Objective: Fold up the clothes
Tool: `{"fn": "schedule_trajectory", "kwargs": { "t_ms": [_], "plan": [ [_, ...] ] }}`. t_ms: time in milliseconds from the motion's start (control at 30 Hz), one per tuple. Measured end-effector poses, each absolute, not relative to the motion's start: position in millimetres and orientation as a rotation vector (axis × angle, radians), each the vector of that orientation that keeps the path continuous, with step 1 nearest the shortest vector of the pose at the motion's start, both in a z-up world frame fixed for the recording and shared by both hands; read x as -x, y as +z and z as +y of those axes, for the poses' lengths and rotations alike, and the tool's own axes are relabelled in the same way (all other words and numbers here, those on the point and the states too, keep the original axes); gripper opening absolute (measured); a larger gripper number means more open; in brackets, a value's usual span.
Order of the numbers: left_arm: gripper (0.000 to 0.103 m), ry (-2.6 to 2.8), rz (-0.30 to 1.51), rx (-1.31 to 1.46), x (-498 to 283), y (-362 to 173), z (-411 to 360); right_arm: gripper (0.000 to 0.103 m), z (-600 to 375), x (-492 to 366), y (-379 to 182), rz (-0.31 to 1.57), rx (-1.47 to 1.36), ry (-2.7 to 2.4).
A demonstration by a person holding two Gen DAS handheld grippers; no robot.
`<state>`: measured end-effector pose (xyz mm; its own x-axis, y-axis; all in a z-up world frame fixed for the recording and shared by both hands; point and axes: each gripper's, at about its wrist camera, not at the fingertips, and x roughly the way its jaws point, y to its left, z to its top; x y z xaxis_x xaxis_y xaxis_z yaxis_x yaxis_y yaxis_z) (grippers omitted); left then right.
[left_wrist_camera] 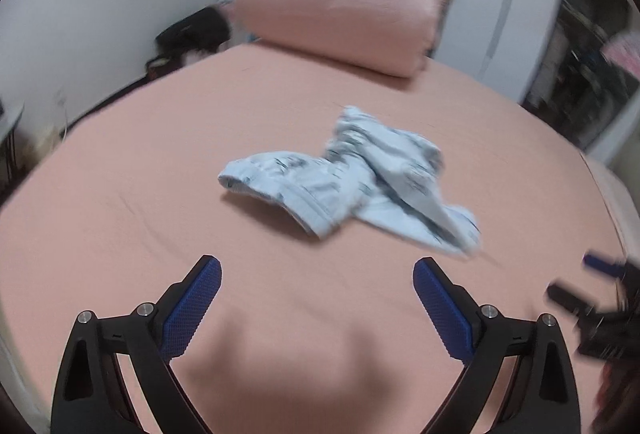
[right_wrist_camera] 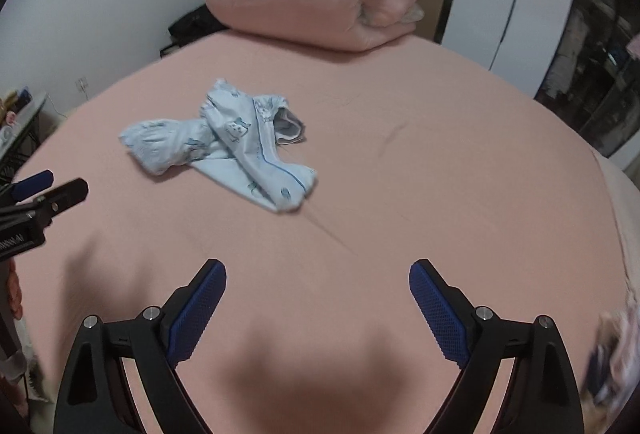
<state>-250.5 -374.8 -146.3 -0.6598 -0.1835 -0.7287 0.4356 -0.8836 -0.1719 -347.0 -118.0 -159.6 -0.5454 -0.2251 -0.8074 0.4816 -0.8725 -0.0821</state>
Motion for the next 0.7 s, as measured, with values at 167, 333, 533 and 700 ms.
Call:
{"fn": "schedule_trajectory", "kwargs": {
  "t_ms": [167, 333, 533, 700],
  "plan": [
    [0.098, -2.472, 0.634, -1.056, 295.4, -182.8, -410.9, 0.093, -164.1, 407.5, -211.6, 0.461, -1.236, -2.407],
    [0.06, -2.445, 0.67, -1.116, 320.1, -209.1, -414.5, 0.059, -189.3, 459.1, -255.4, 0.466, -1.328, -2.354],
    [0.016, -2.547, 0.559, -1.219, 298.3, -185.8, -374.7, 0.004, -164.9, 441.4, -240.3, 0.381, -1.308, -2.294],
    [0.016, -2.651, 0.495, -1.352, 249.1, -156.3, -323.3, 0.003, -126.1, 391.4, -215.0, 0.581, -1.208, -2.305]
  ]
}}
